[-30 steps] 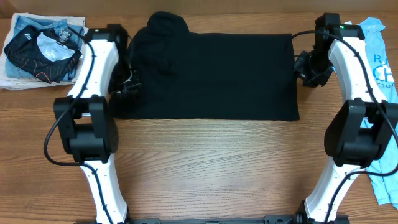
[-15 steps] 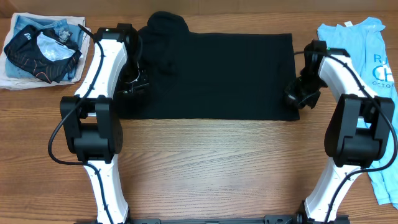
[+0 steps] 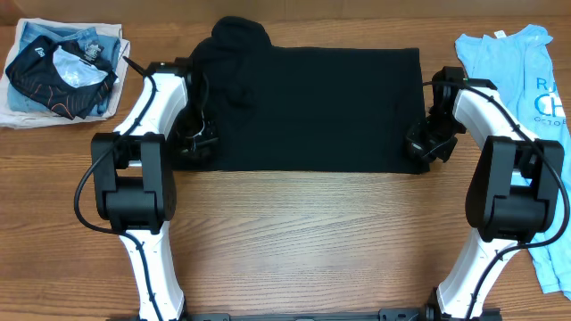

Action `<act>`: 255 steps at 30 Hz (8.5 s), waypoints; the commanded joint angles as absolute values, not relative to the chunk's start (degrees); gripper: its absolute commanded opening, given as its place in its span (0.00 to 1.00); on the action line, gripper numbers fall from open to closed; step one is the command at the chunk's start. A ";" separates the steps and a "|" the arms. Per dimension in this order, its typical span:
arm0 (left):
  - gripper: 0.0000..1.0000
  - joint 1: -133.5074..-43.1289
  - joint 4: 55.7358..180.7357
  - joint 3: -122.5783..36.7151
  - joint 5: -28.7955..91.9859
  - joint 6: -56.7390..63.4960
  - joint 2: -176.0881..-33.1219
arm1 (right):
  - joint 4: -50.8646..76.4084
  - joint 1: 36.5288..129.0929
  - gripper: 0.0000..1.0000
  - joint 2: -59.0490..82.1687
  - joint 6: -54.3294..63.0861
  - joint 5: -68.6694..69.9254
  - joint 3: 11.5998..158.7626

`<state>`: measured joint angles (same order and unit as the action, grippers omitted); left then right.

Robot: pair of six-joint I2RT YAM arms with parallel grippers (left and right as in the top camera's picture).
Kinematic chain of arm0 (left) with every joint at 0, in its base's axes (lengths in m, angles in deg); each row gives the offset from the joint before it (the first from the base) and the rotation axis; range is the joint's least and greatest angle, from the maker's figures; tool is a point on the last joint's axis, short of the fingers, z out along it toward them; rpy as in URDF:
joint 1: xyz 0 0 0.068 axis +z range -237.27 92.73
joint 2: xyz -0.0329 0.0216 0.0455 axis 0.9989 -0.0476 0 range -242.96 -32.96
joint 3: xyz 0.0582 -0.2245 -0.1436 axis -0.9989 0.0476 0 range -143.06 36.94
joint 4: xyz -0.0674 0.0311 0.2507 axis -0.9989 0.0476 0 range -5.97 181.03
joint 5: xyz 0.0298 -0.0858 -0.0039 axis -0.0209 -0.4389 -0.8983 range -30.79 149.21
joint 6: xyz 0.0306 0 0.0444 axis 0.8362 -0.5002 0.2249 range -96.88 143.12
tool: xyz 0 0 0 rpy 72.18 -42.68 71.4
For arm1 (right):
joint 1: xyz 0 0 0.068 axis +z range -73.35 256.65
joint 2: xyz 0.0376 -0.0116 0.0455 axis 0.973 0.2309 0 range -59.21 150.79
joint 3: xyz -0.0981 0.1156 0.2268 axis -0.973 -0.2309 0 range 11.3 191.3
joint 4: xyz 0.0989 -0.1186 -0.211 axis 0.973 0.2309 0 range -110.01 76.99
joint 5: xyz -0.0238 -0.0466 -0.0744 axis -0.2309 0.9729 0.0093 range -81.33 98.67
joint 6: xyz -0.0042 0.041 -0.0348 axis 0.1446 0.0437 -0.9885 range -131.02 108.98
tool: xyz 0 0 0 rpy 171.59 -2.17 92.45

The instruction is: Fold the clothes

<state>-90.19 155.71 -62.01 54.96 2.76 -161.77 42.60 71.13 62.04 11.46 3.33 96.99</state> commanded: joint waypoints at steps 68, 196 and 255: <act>0.14 -93.57 151.03 -66.54 57.12 5.03 -166.47 | 29.66 70.89 0.04 53.14 14.78 -4.72 78.00; 0.73 -86.21 97.26 -57.42 48.82 3.85 -164.59 | -9.47 75.15 1.00 58.78 24.81 -11.34 93.43; 0.88 -85.77 105.39 -67.04 50.81 10.49 -166.06 | -18.69 75.08 0.84 63.81 13.21 10.30 93.85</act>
<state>-86.12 105.85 -65.44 50.02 8.77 -164.39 -17.75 75.13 63.00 16.14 7.76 92.71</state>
